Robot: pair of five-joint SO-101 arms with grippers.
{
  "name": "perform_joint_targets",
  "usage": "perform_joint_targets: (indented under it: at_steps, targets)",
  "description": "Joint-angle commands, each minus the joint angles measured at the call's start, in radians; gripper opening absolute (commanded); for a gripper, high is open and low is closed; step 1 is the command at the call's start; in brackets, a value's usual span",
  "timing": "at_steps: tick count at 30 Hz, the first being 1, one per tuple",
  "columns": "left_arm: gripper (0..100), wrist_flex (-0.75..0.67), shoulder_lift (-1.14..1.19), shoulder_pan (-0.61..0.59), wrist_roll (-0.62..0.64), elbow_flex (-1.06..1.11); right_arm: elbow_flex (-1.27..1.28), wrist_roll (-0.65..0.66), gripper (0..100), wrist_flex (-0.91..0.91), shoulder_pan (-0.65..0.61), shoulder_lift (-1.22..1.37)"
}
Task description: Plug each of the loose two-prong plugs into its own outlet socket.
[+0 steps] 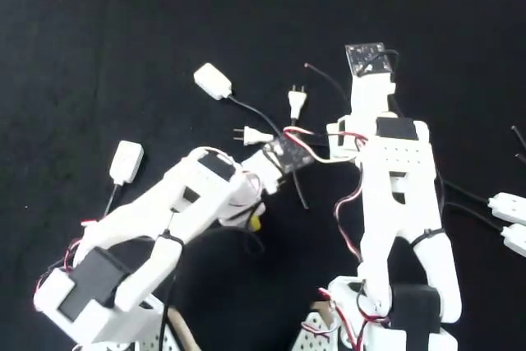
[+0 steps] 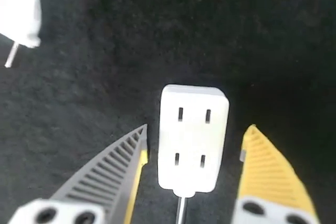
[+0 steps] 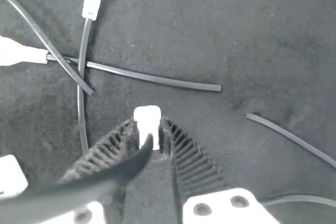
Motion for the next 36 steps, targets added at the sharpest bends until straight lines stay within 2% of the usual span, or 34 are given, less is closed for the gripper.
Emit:
perform_joint_targets:
  at_steps: [1,8,13,16,19,22,25,28,32,36]
  targets:
    - [30,0.048,-0.095,-0.016,0.038,-0.045,-0.048,-0.003,1.2,0.002,0.008,-0.005]
    - [31,0.114,-0.308,-0.111,0.123,-0.018,-0.044,0.023,1.2,0.000,-0.015,-0.004]
    - [31,0.121,-0.557,-0.191,0.170,0.147,-0.042,0.032,1.2,0.003,-0.029,-0.005]
    - [31,0.152,-0.764,-0.303,0.181,0.272,-0.048,0.034,1.2,0.035,-0.032,-0.007]
    - [31,0.210,-0.988,-0.493,0.207,0.384,-0.038,0.063,1.2,0.084,-0.072,-0.045]
    - [31,0.244,-1.183,-0.677,0.204,0.521,0.021,0.110,1.2,0.117,-0.155,-0.131]
    - [31,0.247,-1.353,-0.766,0.204,0.694,0.119,0.110,1.2,0.120,-0.255,-0.249]
    - [31,0.287,-1.505,-0.842,0.146,0.794,0.199,0.049,1.2,0.118,-0.315,-0.354]
    - [31,0.433,-1.691,-0.917,0.100,0.851,0.277,-0.015,1.2,0.115,-0.439,-0.421]
    - [31,0.466,-1.677,-0.954,0.038,0.862,0.303,-0.221,1.3,0.117,-0.568,-0.421]
